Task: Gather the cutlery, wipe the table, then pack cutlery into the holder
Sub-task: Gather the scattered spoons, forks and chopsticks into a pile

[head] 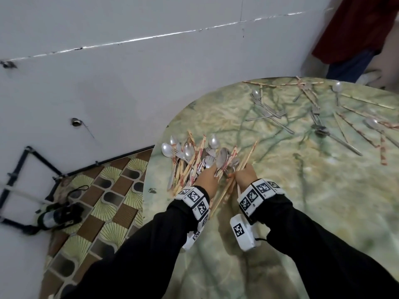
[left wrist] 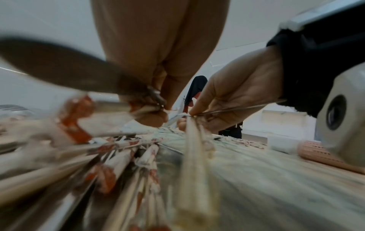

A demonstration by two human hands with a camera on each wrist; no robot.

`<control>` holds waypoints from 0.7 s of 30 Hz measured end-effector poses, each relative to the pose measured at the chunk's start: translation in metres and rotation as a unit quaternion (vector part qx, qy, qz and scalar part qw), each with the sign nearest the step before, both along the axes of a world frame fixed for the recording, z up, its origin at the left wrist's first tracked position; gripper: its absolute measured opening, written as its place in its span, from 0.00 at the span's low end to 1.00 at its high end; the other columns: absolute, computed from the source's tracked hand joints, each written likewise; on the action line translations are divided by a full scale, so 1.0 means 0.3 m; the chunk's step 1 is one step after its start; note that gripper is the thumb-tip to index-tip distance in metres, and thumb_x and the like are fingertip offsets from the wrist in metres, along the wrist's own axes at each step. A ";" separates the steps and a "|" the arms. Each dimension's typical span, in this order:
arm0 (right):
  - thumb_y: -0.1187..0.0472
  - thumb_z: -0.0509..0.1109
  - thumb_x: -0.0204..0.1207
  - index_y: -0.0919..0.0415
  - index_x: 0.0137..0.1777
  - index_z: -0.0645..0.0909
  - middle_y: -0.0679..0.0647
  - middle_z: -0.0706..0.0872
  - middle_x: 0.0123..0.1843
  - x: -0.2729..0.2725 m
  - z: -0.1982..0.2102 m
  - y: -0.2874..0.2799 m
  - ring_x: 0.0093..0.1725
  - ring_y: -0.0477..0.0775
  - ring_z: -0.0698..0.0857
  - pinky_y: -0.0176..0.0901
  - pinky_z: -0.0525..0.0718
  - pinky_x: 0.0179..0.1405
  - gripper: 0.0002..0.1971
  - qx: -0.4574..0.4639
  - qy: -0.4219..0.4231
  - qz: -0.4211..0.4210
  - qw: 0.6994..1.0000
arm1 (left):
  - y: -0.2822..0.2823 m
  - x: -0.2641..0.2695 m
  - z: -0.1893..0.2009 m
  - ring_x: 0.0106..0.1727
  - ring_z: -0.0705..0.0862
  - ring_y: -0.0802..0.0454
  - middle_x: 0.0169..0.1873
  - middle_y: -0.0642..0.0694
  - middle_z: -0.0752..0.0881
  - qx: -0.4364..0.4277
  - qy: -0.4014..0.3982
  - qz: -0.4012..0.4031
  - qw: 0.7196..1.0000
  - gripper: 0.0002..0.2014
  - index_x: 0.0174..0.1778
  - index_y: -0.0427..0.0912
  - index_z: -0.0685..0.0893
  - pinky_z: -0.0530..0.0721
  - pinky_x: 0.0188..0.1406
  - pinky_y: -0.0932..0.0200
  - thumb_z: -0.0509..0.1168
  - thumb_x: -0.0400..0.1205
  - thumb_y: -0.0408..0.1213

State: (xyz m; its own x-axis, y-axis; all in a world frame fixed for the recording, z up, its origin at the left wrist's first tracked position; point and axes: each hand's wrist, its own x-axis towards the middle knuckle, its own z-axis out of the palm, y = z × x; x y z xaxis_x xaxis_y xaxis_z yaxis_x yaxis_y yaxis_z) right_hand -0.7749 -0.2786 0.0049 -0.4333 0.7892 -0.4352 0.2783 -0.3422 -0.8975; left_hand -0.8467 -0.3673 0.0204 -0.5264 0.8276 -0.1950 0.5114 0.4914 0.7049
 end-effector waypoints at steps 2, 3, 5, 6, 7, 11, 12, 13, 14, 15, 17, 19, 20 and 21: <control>0.71 0.65 0.75 0.64 0.42 0.81 0.64 0.86 0.42 -0.020 0.048 -0.014 0.44 0.64 0.86 0.56 0.86 0.48 0.05 0.020 -0.001 0.007 1.000 | 0.028 -0.021 0.000 0.60 0.81 0.42 0.59 0.38 0.82 -0.005 0.015 -0.007 1.000 0.17 0.67 0.35 0.77 0.78 0.61 0.54 0.55 0.83 0.25; 0.70 0.64 0.77 0.64 0.45 0.81 0.62 0.86 0.43 -0.032 0.058 -0.014 0.44 0.62 0.85 0.52 0.85 0.47 0.05 0.031 -0.016 0.020 0.999 | 0.040 -0.030 0.004 0.60 0.81 0.41 0.59 0.37 0.82 -0.016 0.022 -0.016 1.000 0.14 0.64 0.33 0.78 0.78 0.63 0.51 0.56 0.83 0.27; 0.63 0.61 0.79 0.67 0.55 0.81 0.63 0.85 0.51 -0.056 0.057 -0.006 0.53 0.62 0.83 0.48 0.81 0.53 0.11 0.055 -0.104 0.039 0.992 | 0.055 -0.050 0.016 0.63 0.78 0.38 0.61 0.35 0.79 -0.048 0.053 -0.041 0.997 0.13 0.60 0.31 0.78 0.76 0.66 0.47 0.58 0.83 0.33; 0.57 0.60 0.79 0.69 0.61 0.79 0.65 0.83 0.56 -0.065 0.050 -0.003 0.59 0.64 0.81 0.50 0.78 0.59 0.17 0.074 -0.168 0.044 0.982 | 0.056 -0.065 0.024 0.67 0.75 0.38 0.64 0.35 0.76 -0.061 0.078 -0.050 0.994 0.15 0.62 0.30 0.77 0.73 0.70 0.46 0.59 0.83 0.35; 0.50 0.58 0.79 0.68 0.66 0.77 0.67 0.80 0.63 -0.072 0.039 0.001 0.65 0.66 0.77 0.52 0.74 0.65 0.24 0.091 -0.221 0.054 0.970 | 0.053 -0.083 0.036 0.71 0.71 0.39 0.68 0.36 0.73 -0.063 0.100 -0.052 0.992 0.17 0.64 0.31 0.77 0.68 0.74 0.48 0.59 0.82 0.36; 0.27 0.50 0.57 0.58 0.74 0.68 0.65 0.75 0.71 -0.087 -0.065 0.037 0.68 0.69 0.75 0.62 0.72 0.69 0.49 0.087 -0.254 0.079 0.960 | 0.006 -0.188 0.065 0.70 0.70 0.43 0.68 0.39 0.72 0.007 0.109 0.081 0.991 0.20 0.68 0.37 0.76 0.68 0.71 0.50 0.60 0.82 0.42; 0.26 0.53 0.54 0.56 0.76 0.65 0.64 0.75 0.71 -0.082 -0.067 0.033 0.67 0.68 0.76 0.63 0.74 0.68 0.51 0.080 -0.254 0.072 0.961 | -0.012 -0.219 0.065 0.70 0.69 0.41 0.69 0.38 0.71 -0.003 0.106 0.134 0.985 0.23 0.70 0.38 0.73 0.68 0.71 0.48 0.61 0.81 0.45; 0.27 0.58 0.55 0.56 0.77 0.63 0.64 0.74 0.71 -0.074 -0.065 0.028 0.66 0.69 0.77 0.63 0.75 0.67 0.51 0.075 -0.254 0.068 0.962 | -0.028 -0.250 0.062 0.71 0.67 0.40 0.71 0.37 0.68 -0.035 0.087 0.174 0.980 0.29 0.74 0.38 0.67 0.68 0.71 0.47 0.62 0.80 0.49; 0.30 0.63 0.60 0.58 0.78 0.61 0.65 0.71 0.73 -0.070 -0.050 0.015 0.67 0.69 0.76 0.63 0.75 0.68 0.49 0.079 -0.258 0.066 0.961 | -0.043 -0.279 0.052 0.73 0.65 0.38 0.74 0.35 0.64 -0.076 0.047 0.205 0.975 0.36 0.77 0.37 0.61 0.67 0.71 0.46 0.64 0.78 0.52; 0.34 0.66 0.66 0.59 0.79 0.59 0.66 0.68 0.74 -0.068 -0.040 0.008 0.69 0.70 0.74 0.63 0.74 0.69 0.46 0.089 -0.271 0.070 0.956 | -0.052 -0.312 0.030 0.76 0.63 0.36 0.76 0.35 0.61 -0.113 -0.008 0.226 0.968 0.44 0.79 0.35 0.54 0.65 0.73 0.44 0.66 0.76 0.56; 0.43 0.69 0.71 0.58 0.79 0.60 0.66 0.65 0.74 -0.065 -0.050 0.007 0.69 0.70 0.73 0.60 0.74 0.70 0.39 0.109 -0.290 0.085 0.947 | -0.063 -0.362 -0.008 0.78 0.61 0.35 0.78 0.34 0.56 -0.169 -0.091 0.237 0.952 0.54 0.81 0.34 0.48 0.64 0.76 0.43 0.67 0.71 0.64; 0.51 0.69 0.74 0.59 0.76 0.64 0.66 0.67 0.71 -0.071 -0.049 -0.001 0.67 0.69 0.75 0.53 0.76 0.68 0.33 0.129 -0.292 0.104 0.942 | -0.066 -0.389 -0.036 0.77 0.62 0.35 0.77 0.34 0.57 -0.209 -0.093 0.200 0.953 0.54 0.80 0.34 0.52 0.65 0.75 0.44 0.63 0.70 0.69; 0.55 0.68 0.75 0.62 0.74 0.67 0.67 0.70 0.69 -0.077 -0.055 -0.002 0.65 0.69 0.76 0.51 0.76 0.65 0.29 0.147 -0.303 0.118 0.934 | -0.064 -0.393 -0.045 0.77 0.62 0.35 0.77 0.34 0.56 -0.215 -0.089 0.179 0.956 0.52 0.80 0.34 0.53 0.64 0.75 0.44 0.62 0.71 0.69; 0.57 0.67 0.76 0.66 0.70 0.72 0.68 0.75 0.67 -0.086 -0.063 -0.006 0.63 0.68 0.78 0.49 0.78 0.61 0.24 0.170 -0.311 0.136 0.925 | -0.059 -0.392 -0.055 0.78 0.61 0.35 0.78 0.34 0.55 -0.216 -0.086 0.161 0.959 0.51 0.81 0.36 0.53 0.64 0.76 0.44 0.61 0.72 0.68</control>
State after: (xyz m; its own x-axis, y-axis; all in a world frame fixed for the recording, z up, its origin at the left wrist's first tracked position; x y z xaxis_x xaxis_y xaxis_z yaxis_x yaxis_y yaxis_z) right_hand -0.8008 -0.2803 -0.0141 -0.3847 0.8252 -0.4136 0.8112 0.0885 -0.5780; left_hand -0.9643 -0.3849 0.0038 -0.6707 0.4506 -0.5892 0.1794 0.8693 0.4607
